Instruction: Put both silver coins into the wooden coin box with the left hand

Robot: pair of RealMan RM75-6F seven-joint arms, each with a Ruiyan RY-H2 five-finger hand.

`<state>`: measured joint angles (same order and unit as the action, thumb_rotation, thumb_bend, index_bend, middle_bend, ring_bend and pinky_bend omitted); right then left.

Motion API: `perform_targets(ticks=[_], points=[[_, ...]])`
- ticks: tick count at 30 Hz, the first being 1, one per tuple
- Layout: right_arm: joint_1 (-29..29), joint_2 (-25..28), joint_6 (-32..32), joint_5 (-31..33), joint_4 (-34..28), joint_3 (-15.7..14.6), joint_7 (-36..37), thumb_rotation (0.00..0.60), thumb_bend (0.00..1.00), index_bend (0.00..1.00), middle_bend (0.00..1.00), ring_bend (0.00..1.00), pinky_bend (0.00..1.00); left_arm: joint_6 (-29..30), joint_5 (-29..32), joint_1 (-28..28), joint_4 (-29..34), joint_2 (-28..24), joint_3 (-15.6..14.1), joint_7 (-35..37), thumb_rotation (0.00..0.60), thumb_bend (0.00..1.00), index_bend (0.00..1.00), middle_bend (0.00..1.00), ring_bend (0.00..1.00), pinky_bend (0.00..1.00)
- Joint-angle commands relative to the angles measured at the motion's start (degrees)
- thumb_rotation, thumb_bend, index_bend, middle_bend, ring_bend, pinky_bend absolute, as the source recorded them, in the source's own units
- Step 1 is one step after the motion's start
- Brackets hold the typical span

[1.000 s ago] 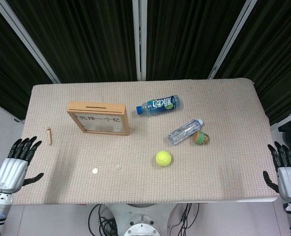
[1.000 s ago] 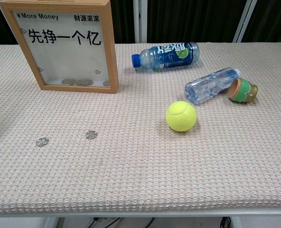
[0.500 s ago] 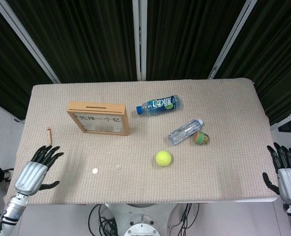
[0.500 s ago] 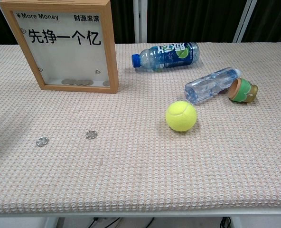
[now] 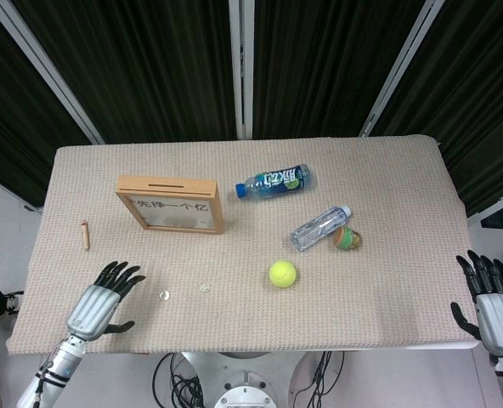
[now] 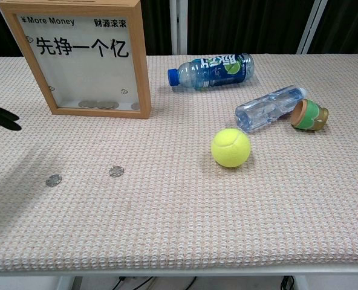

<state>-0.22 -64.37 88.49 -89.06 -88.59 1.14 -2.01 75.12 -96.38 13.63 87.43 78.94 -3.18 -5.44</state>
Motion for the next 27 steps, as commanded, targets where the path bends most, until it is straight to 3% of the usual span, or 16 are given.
perform_targets(ticks=[1, 12, 27], points=[[-0.2, 0.2, 0.2, 0.2, 0.1, 0.0, 0.3, 0.6, 0.29, 0.0, 0.0, 0.0, 0.0, -0.8, 0.2, 1.1, -1.3, 2.2, 0.9, -1.5, 0.6, 0.09, 0.22, 0.12, 0.0, 0.07], [-0.6, 0.8, 0.3, 0.6, 0.4, 0.1, 1.8, 0.6, 0.29, 0.0, 0.0, 0.0, 0.0, -3.2, 2.4, 3.0, -5.7, 7.8, 1.6, -1.7, 0.6, 0.11, 0.29, 0.13, 0.02, 0.09], [-0.4, 1.2, -0.7, 1.4, 0.3, 0.3, 2.0, 0.6, 0.29, 0.0, 0.0, 0.0, 0.0, -3.4, 3.4, 3.7, -9.0, 10.6, 1.1, 0.0, 0.6, 0.19, 0.37, 0.14, 0.02, 0.09]])
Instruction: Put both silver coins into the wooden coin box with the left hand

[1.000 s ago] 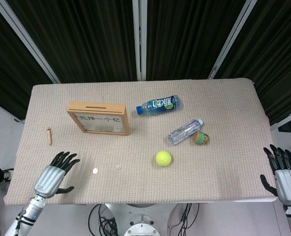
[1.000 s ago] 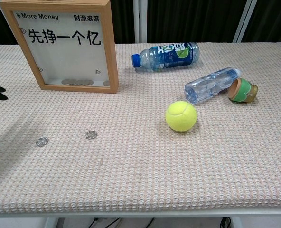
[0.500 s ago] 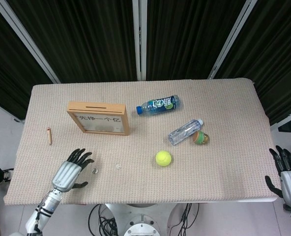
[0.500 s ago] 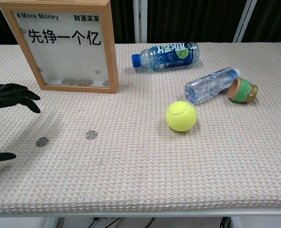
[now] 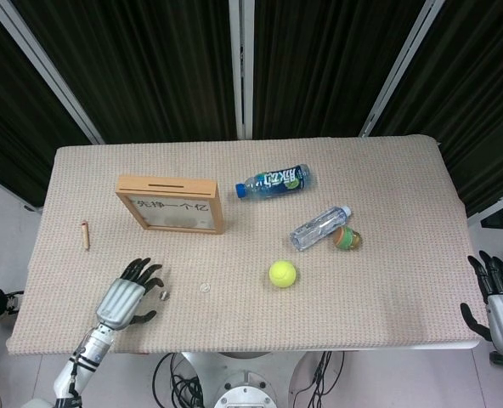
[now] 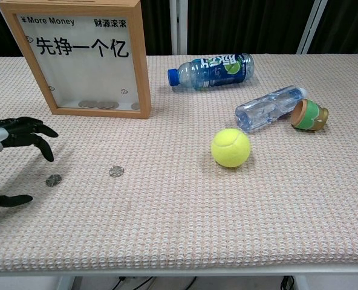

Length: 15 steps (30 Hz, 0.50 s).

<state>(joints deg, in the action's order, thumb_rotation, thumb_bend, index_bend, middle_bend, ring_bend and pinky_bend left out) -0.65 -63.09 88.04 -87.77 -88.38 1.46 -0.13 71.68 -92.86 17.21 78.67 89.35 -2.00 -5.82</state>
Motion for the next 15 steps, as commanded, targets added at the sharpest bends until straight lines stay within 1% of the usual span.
perform_targets(ticks=[1, 9, 15], points=[[0.1, 0.0, -0.4, 0.2, 0.0, 0.0, 0.2, 0.6, 0.29, 0.0, 0.0, 0.0, 0.0, 0.0, -0.2, 0.2, -0.4, 0.4, -0.2, 0.5, 0.6, 0.19, 0.36, 0.14, 0.02, 0.09], [0.0, 0.7, 0.0, 0.2, -0.6, 0.2, 0.1, 0.6, 0.29, 0.0, 0.0, 0.0, 0.0, -1.0, 0.9, 0.6, -2.2, 1.8, -0.5, 0.5, 0.6, 0.21, 0.37, 0.14, 0.02, 0.09], [-0.1, 0.4, 0.2, 0.6, -0.3, 0.5, 0.8, 0.6, 0.3, 0.0, 0.0, 0.0, 0.0, -0.9, 1.4, 0.5, -3.1, 2.5, -0.6, 0.6, 0.6, 0.22, 0.41, 0.14, 0.02, 0.09]])
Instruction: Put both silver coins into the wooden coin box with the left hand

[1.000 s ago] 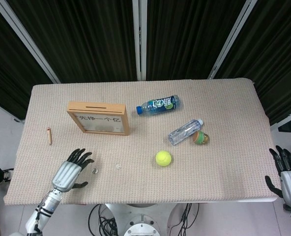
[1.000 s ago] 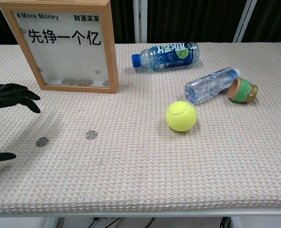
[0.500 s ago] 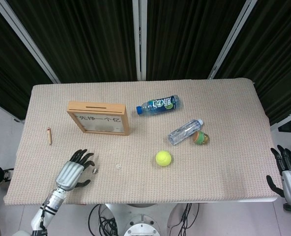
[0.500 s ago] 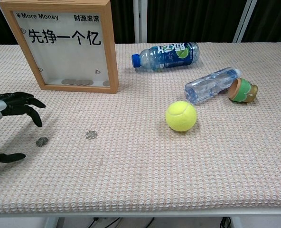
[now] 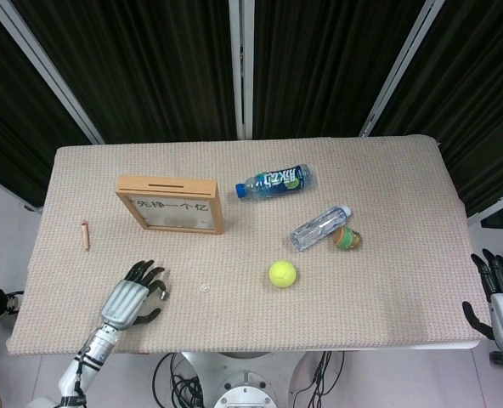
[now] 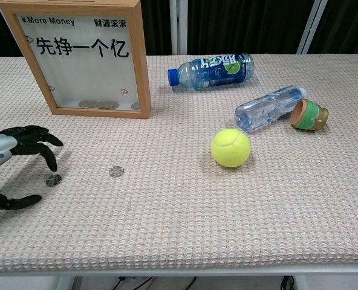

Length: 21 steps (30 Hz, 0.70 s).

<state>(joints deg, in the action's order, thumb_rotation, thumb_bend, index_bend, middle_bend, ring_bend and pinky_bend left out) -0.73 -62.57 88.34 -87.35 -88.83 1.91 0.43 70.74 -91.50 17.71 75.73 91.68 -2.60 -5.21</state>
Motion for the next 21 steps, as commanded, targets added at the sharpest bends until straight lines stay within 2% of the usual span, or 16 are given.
perform_targets(ticks=[1, 21], points=[[0.0, -0.1, -0.2, 0.2, 0.3, 0.0, 0.3, 0.6, 0.3, 0.0, 0.0, 0.0, 0.0, 0.1, 0.1, 0.0, -0.2, 0.2, 0.0, 0.0, 0.6, 0.22, 0.41, 0.14, 0.02, 0.09], [-0.1, 0.2, -1.3, 0.9, 0.2, -0.3, 0.7, 0.6, 0.3, 0.0, 0.0, 0.0, 0.0, -1.1, 1.0, 0.9, -0.6, 0.8, -0.5, 0.2, 0.6, 0.22, 0.41, 0.14, 0.02, 0.09]])
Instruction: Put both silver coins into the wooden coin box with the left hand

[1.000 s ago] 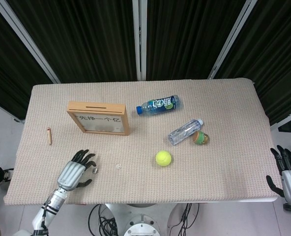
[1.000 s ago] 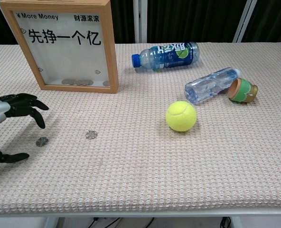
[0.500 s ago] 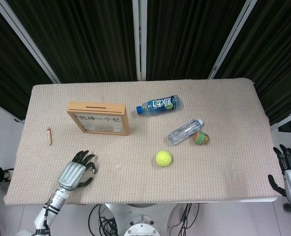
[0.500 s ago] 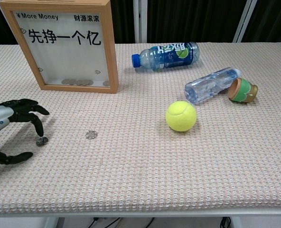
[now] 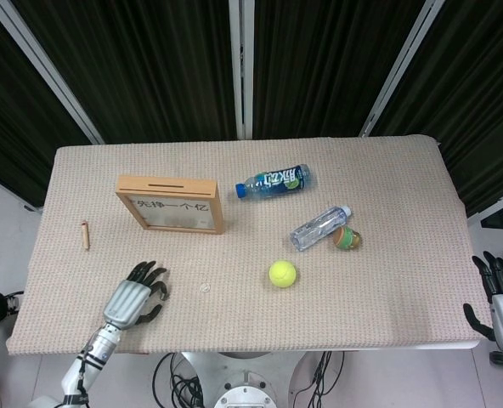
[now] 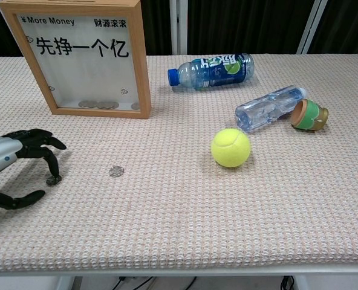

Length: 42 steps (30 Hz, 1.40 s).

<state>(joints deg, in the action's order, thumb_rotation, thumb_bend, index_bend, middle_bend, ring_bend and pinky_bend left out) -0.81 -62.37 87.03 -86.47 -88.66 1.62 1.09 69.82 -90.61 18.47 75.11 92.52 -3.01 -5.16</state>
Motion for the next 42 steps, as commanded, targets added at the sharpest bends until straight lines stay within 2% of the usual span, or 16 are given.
perform_targets(ticks=[1, 19, 42], points=[[0.0, 0.0, 0.0, 0.1, 0.0, 0.0, 0.1, 0.6, 0.3, 0.0, 0.0, 0.0, 0.0, -0.2, 0.1, 0.1, 0.0, 0.0, -0.1, 0.2, 0.6, 0.22, 0.41, 0.14, 0.02, 0.09], [-0.3, -0.2, 0.1, 0.3, 0.6, 0.1, 0.7, 0.6, 0.31, 0.0, 0.0, 0.0, 0.0, 0.0, 0.4, 0.6, -1.5, 1.2, 0.1, 0.4, 0.6, 0.22, 0.41, 0.15, 0.02, 0.09], [-0.5, 0.2, -0.3, 0.8, 0.6, 0.0, 1.6, 0.6, 0.32, 0.0, 0.0, 0.0, 0.0, 3.5, -0.8, 0.9, -6.6, 4.5, 1.2, 4.8, 0.6, 0.22, 0.5, 0.2, 0.02, 0.1]])
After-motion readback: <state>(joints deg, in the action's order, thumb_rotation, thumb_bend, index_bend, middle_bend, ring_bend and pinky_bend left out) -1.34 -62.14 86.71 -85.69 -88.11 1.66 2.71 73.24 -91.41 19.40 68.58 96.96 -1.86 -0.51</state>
